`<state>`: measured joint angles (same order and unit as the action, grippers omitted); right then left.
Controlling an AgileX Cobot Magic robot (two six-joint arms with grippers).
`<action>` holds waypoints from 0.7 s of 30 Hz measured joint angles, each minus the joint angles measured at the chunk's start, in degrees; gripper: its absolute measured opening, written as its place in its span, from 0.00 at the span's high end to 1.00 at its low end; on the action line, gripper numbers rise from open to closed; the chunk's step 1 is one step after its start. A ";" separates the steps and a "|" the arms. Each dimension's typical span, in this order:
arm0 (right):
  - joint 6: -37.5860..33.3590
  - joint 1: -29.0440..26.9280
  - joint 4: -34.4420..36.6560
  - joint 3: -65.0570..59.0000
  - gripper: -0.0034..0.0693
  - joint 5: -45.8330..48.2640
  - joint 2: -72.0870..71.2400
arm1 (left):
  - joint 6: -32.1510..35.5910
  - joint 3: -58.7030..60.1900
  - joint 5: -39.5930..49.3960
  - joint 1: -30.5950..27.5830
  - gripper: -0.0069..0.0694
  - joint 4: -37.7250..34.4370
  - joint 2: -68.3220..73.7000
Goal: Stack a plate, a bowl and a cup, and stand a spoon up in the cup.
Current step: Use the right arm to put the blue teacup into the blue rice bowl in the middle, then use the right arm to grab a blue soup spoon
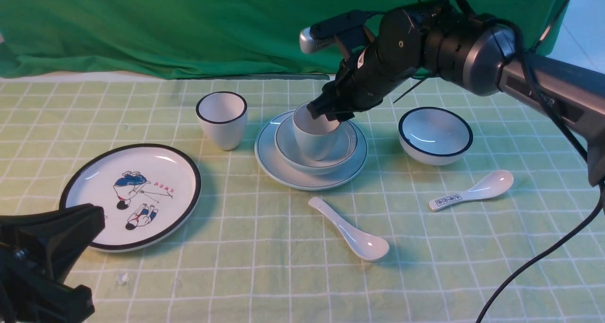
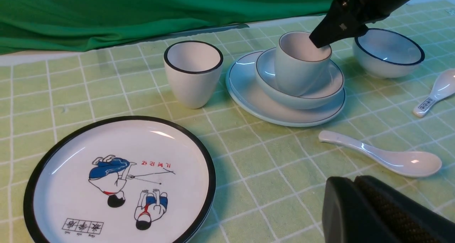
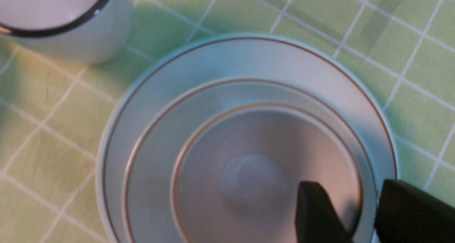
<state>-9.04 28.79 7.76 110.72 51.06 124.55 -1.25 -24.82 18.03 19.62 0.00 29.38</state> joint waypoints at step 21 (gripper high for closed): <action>-4.85 9.14 -0.08 -20.20 0.31 5.58 -7.14 | 0.00 0.00 0.00 0.00 0.89 0.58 0.00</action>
<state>-13.89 37.93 7.68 90.52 56.65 117.41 -1.25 -24.82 18.03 19.62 0.58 29.38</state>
